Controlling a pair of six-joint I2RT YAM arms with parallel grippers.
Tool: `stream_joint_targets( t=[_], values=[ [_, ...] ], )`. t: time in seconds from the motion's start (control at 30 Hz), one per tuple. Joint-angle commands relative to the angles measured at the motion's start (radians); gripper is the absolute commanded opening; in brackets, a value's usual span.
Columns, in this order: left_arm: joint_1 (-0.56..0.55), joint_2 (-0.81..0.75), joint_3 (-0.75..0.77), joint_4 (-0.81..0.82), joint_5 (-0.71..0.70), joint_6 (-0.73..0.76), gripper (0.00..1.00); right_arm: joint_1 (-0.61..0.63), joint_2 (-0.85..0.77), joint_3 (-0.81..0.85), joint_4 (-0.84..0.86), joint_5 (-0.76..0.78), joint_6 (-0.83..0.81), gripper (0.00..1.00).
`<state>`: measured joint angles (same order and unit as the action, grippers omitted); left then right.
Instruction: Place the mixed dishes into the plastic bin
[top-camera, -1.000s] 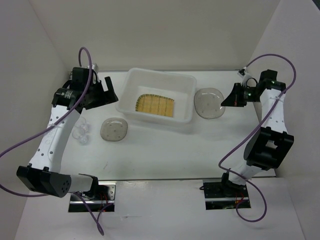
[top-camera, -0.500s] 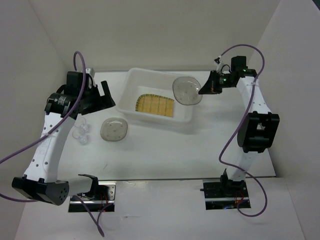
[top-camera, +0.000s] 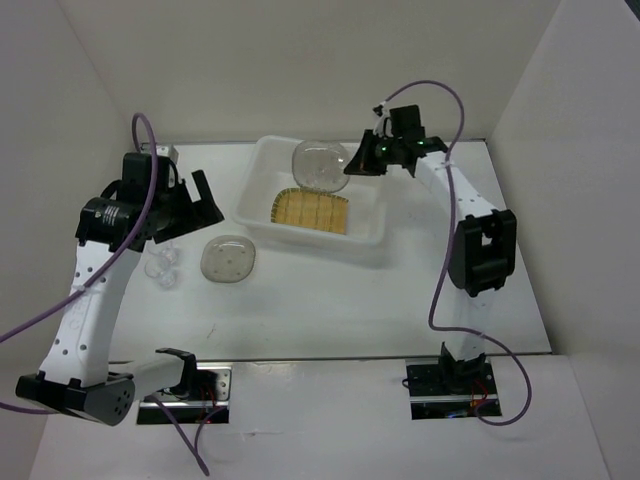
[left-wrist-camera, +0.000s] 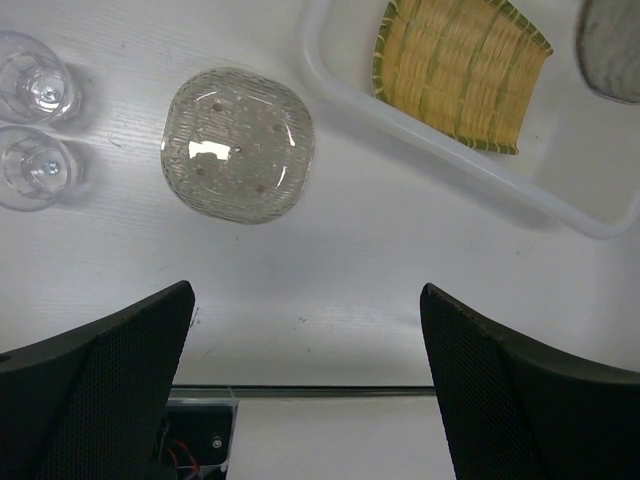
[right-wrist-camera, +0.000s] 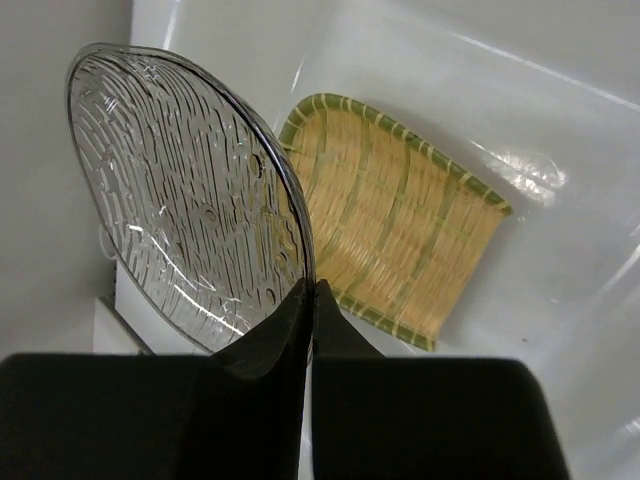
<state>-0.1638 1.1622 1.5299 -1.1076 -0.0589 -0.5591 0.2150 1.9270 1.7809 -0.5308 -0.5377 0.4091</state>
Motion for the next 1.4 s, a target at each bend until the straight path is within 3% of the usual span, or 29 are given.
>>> stream_joint_targets(
  t=[0.0, 0.13, 0.53, 0.6, 0.67, 0.8, 0.83, 0.93, 1.1, 1.2, 1.37],
  values=[
    [0.006, -0.044, 0.013, -0.023, -0.016, -0.045, 1.0, 0.052, 0.081, 0.025, 0.075, 0.129, 0.092, 0.01],
    [0.006, -0.065, -0.026, -0.061, -0.036, -0.055, 1.0, 0.101, 0.144, 0.035, 0.097, 0.205, 0.132, 0.01],
    [0.006, -0.035, -0.108, -0.031, -0.018, -0.064, 1.0, 0.173, 0.268, -0.021, 0.15, 0.222, 0.195, 0.02],
    [0.006, -0.035, -0.108, -0.018, -0.007, -0.055, 1.0, 0.173, 0.268, -0.064, 0.15, 0.208, 0.204, 0.13],
    [0.006, -0.026, -0.108, -0.009, -0.007, -0.055, 1.0, 0.173, 0.254, -0.096, 0.15, 0.188, 0.204, 0.35],
    [0.006, -0.036, -0.158, 0.011, 0.002, -0.045, 1.0, 0.173, 0.218, -0.13, 0.16, 0.188, 0.204, 0.57],
    [0.015, -0.036, -0.169, 0.021, 0.002, -0.045, 1.0, 0.173, 0.217, -0.095, 0.16, 0.188, 0.18, 0.67],
    [0.015, -0.058, -0.197, 0.051, 0.013, -0.027, 1.0, 0.173, 0.17, 0.004, 0.132, 0.212, 0.125, 0.79],
    [0.037, -0.029, -0.272, 0.106, 0.051, 0.065, 1.0, 0.11, 0.041, 0.179, 0.111, 0.203, -0.012, 0.86],
    [0.055, 0.039, -0.356, 0.167, 0.06, 0.114, 1.0, 0.041, -0.014, 0.303, 0.049, 0.066, -0.13, 0.86],
    [0.089, 0.192, -0.402, 0.319, 0.143, 0.151, 1.0, -0.162, -0.086, 0.388, -0.026, -0.149, -0.142, 0.88]
  ],
)
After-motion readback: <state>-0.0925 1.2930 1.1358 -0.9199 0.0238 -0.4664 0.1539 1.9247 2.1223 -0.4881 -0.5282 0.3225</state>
